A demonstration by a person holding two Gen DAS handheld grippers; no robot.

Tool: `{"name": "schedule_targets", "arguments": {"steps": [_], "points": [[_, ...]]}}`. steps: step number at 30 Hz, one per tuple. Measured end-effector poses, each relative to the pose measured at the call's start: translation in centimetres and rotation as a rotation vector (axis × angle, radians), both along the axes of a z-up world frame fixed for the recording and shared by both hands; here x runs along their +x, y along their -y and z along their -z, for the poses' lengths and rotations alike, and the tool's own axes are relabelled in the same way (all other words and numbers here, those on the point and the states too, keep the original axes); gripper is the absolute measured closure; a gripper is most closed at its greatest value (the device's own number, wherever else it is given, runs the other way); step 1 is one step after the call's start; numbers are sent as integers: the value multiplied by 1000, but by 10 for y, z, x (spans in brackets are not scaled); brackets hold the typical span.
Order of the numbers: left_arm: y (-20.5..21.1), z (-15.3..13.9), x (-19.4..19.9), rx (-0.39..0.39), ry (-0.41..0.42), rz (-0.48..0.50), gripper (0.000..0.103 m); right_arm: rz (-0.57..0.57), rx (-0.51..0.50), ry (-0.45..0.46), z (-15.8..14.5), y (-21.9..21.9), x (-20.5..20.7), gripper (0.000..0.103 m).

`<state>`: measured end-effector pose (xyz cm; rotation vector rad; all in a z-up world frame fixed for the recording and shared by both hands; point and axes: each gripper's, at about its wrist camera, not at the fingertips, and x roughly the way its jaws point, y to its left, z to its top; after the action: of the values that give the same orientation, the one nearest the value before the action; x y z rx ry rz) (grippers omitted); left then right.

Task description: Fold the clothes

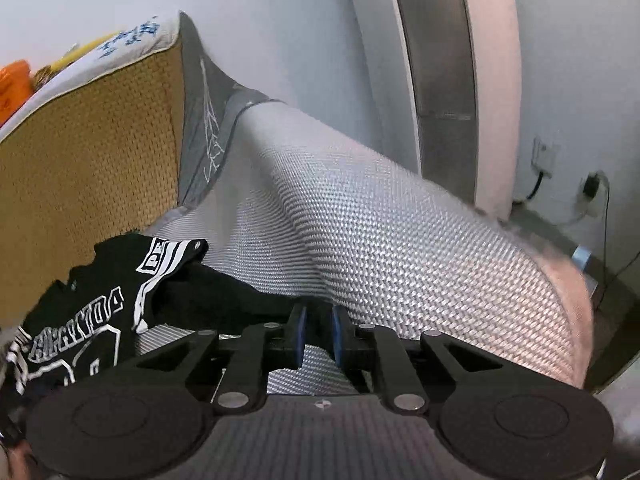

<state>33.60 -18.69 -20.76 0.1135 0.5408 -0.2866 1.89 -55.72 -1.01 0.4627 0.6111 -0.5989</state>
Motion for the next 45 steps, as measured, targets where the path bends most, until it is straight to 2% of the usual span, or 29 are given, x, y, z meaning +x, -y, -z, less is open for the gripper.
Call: {"name": "schedule_targets", "arguments": {"steps": [3,5,7,9,11,16,18,20,22,27,29,32,36,42,45], "points": [[0,0,0,-1,-1,-1,51,-1,-65,-30,1,-10,5,88],[0,0,0,-2,-1,-1,50,-19,-148,-72,2,-21,12,82],[0,0,0,-1,-1,-1,50,-40,-236,-116,4,-33,20,80],[0,0,0,-1,0,-2,50,-85,-322,-154,7,-46,28,73],[1,0,0,-2,-1,-2,50,-137,-407,-190,9,-59,36,55],[1,0,0,-4,-1,-3,50,-200,-466,-337,38,-62,55,52],[1,0,0,-4,0,-3,50,-223,-484,-398,50,-62,62,56],[1,0,-1,-5,-1,-3,50,-245,-502,-459,62,-62,70,100],[1,0,0,-6,-1,-4,50,-228,-499,-462,63,-58,71,99],[0,0,0,-8,-1,-4,50,-194,-485,-370,41,-47,66,101],[0,0,0,-9,-1,-5,50,-184,-430,-327,27,-35,65,101],[0,0,0,-9,-1,-5,50,-154,-277,-251,6,-4,61,101],[0,0,0,-10,-2,-5,50,-181,-180,-243,-7,18,70,101],[-1,-1,0,-10,-2,-5,50,-183,-297,-272,-21,11,84,101],[0,-1,0,-11,-2,-6,50,-159,-307,-289,-22,14,79,100]]}}
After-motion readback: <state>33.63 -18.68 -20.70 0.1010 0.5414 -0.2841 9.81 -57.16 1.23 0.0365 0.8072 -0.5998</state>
